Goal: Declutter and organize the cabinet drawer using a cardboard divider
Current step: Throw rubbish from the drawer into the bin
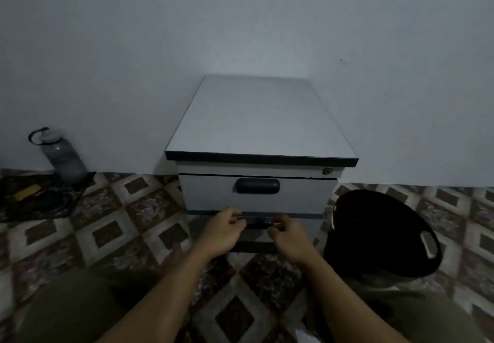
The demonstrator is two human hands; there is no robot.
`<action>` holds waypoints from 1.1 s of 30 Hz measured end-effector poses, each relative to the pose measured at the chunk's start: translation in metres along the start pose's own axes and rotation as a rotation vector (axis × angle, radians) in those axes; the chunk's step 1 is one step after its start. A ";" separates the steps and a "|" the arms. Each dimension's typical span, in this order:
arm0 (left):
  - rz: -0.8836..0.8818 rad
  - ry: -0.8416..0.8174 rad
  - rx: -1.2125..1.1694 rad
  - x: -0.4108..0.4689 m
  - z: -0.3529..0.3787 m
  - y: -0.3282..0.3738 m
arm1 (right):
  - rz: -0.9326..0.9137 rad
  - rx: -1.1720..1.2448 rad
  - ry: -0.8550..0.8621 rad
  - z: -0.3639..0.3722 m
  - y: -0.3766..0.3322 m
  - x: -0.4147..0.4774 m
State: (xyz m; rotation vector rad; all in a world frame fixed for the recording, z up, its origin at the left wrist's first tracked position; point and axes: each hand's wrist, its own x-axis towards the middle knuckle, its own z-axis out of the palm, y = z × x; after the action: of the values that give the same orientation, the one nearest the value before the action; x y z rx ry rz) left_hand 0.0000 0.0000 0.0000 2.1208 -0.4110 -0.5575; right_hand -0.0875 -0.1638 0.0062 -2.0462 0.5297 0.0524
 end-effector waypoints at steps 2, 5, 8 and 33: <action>-0.055 0.002 -0.001 0.011 0.013 -0.007 | 0.059 0.077 0.032 0.010 0.010 0.013; -0.133 -0.017 -0.067 0.025 0.031 -0.022 | 0.137 0.219 0.055 0.027 0.024 0.030; -0.191 0.008 -0.215 0.036 0.042 -0.026 | 0.167 0.336 0.101 0.037 0.028 0.044; -0.169 0.228 0.141 -0.017 0.028 -0.021 | 0.142 -0.033 0.181 0.022 0.028 -0.002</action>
State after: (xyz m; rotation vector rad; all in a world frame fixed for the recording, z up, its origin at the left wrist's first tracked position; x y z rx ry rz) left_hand -0.0269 0.0009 -0.0275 2.3383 -0.1470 -0.3837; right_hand -0.0961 -0.1561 -0.0276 -2.0542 0.7919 -0.0401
